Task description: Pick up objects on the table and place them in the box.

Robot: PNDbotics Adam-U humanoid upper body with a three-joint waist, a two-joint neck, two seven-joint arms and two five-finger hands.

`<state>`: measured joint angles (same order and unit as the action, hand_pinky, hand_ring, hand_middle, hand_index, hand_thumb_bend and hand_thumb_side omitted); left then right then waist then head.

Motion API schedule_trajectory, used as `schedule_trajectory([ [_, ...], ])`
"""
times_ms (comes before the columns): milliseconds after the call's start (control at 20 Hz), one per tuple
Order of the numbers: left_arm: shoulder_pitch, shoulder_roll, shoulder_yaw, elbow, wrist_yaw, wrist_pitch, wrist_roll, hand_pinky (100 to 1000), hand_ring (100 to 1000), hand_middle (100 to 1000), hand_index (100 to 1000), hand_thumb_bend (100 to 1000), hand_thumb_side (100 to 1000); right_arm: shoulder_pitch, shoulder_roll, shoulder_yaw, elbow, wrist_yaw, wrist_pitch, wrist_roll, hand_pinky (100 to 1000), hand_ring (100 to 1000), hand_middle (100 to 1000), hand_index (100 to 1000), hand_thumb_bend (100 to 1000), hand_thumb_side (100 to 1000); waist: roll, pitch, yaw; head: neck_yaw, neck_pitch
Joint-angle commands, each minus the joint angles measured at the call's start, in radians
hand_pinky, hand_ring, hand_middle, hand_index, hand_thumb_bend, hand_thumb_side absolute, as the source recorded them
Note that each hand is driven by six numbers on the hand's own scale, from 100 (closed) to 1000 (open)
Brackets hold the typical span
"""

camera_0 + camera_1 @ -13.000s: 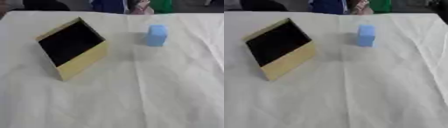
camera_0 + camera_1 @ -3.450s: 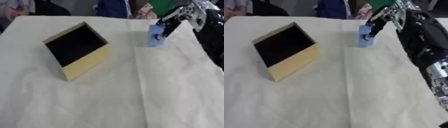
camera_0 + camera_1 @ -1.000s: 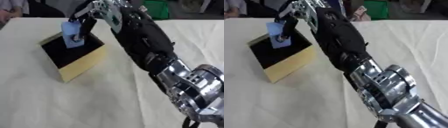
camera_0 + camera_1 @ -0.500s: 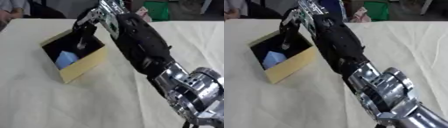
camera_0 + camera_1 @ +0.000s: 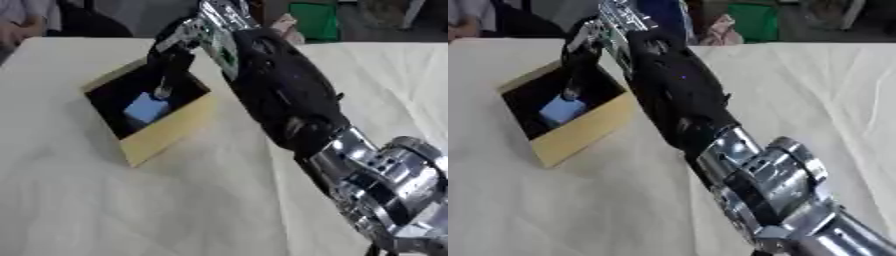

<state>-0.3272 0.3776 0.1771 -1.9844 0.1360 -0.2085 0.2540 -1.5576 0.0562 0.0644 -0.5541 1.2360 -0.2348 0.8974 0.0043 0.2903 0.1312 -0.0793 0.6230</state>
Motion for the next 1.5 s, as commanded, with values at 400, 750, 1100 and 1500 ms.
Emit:
schedule_trajectory([
  [400, -0.001, 0.020, 0.013, -0.016, -0.004, -0.003, 0.005, 652, 575, 571, 860, 100, 895, -0.030, -0.147, -0.020, -0.053, -0.056, -0.001, 0.009, 943, 987, 1000, 1000, 169, 650, 0.003, -0.023, -0.012, 0.028, -0.002],
  [750, 0.005, 0.026, 0.017, -0.016, -0.010, -0.004, 0.011, 652, 575, 571, 860, 100, 895, 0.007, -0.283, -0.012, -0.125, -0.157, -0.019, 0.010, 938, 980, 990, 1000, 100, 648, 0.005, -0.024, -0.026, 0.050, 0.000],
  [1100, 0.009, 0.032, 0.021, -0.016, -0.015, -0.007, 0.016, 652, 574, 571, 860, 100, 894, 0.076, -0.415, 0.004, -0.217, -0.253, -0.028, 0.010, 932, 972, 976, 1000, 100, 666, 0.007, -0.021, -0.037, 0.067, 0.002],
  [1500, 0.012, 0.036, 0.024, -0.016, -0.021, -0.008, 0.021, 652, 574, 571, 860, 100, 894, 0.145, -0.509, 0.018, -0.295, -0.316, -0.025, 0.010, 920, 962, 963, 1000, 100, 704, 0.010, -0.017, -0.042, 0.076, 0.002],
])
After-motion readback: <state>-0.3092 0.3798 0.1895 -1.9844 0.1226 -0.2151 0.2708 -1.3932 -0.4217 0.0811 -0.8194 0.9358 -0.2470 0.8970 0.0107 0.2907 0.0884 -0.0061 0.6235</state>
